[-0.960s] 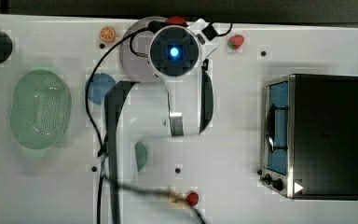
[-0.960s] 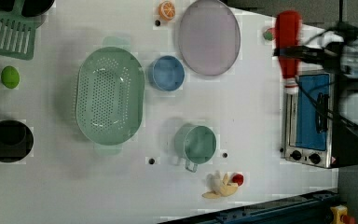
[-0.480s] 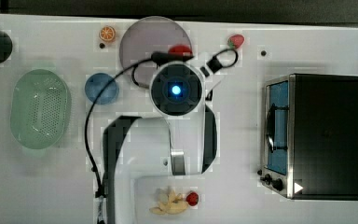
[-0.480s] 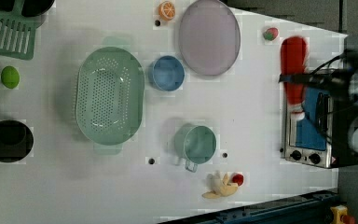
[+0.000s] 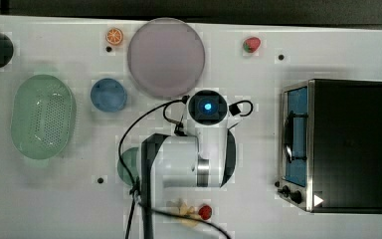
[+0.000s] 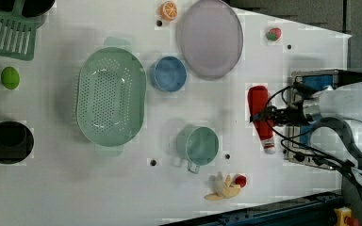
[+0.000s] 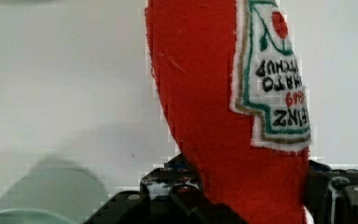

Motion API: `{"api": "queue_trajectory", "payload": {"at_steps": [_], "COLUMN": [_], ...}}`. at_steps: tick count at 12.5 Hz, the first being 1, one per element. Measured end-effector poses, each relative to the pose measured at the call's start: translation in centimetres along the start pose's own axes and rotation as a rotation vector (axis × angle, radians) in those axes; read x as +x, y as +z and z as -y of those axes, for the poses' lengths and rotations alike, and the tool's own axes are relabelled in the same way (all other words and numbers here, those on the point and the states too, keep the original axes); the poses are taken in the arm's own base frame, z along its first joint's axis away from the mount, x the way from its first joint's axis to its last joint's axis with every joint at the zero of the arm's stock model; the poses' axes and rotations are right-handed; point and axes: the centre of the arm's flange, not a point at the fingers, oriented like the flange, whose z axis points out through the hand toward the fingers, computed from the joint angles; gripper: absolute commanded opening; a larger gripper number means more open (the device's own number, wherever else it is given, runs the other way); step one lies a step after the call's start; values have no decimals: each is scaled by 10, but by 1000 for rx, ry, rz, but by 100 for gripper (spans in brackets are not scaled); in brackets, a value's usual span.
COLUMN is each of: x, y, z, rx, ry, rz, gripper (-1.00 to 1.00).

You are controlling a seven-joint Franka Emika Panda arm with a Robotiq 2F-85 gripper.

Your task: Pick ketchup from plate and place it on table.

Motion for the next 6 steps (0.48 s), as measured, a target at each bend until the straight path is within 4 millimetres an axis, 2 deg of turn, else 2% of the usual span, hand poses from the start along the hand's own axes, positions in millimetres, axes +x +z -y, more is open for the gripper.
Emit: {"api": "queue_trajectory", "payload": {"at_steps": [1,2,5,6], "x": [4,10,18,18], "y": [15,25,38,39], "z": [-3,-7,-14,-14], "rx": [0,8,21,24], "ry": [12,31,56,60], "rz": [8,-12,-36,-47], "gripper": [23,31,96,100]}}
